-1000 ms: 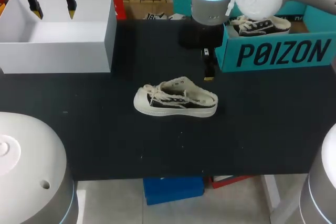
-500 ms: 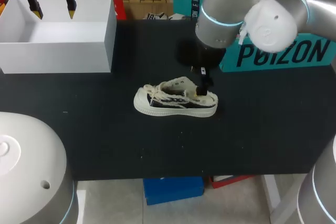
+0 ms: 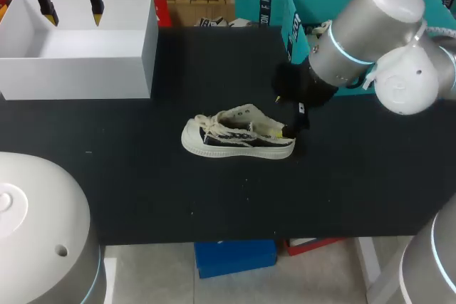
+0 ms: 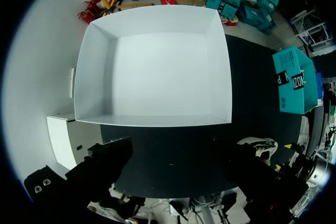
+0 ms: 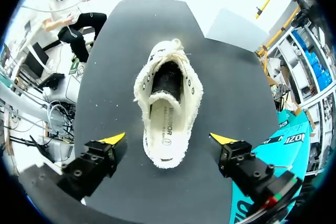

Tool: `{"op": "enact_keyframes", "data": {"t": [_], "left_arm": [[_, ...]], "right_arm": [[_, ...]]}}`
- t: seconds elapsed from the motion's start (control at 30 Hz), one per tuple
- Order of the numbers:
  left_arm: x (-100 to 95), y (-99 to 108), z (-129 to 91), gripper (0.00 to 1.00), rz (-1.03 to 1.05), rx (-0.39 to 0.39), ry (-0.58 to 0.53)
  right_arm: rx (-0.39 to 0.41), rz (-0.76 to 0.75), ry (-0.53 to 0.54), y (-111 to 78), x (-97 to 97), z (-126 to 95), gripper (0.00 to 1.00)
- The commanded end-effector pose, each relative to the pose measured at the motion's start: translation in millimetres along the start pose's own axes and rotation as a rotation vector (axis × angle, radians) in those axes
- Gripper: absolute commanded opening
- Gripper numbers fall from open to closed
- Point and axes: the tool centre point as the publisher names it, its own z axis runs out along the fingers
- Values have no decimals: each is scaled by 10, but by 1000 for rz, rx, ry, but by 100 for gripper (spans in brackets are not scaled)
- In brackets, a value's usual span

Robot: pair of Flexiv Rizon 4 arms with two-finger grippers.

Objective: Take the shoe out of the shoebox, open the shoe tongue, remove and reinsert the insole, then place the shoe into the shoebox

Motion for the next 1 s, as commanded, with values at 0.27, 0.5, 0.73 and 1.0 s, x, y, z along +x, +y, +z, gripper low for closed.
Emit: {"op": "enact_keyframes", "data": {"t": [0.27, 0.5, 0.73, 1.0], "left_arm": [[0, 0, 0, 100, 0, 0, 0], [0, 0, 0, 100, 0, 0, 0], [0, 0, 0, 100, 0, 0, 0], [0, 0, 0, 100, 0, 0, 0]], "right_arm": [[-381, 11, 68, -219, -157, 234, 100], [-406, 31, 75, -283, -54, 407, 100], [-439, 26, 79, -303, 21, 556, 100], [-488, 38, 78, -338, 3, 687, 100]]}}
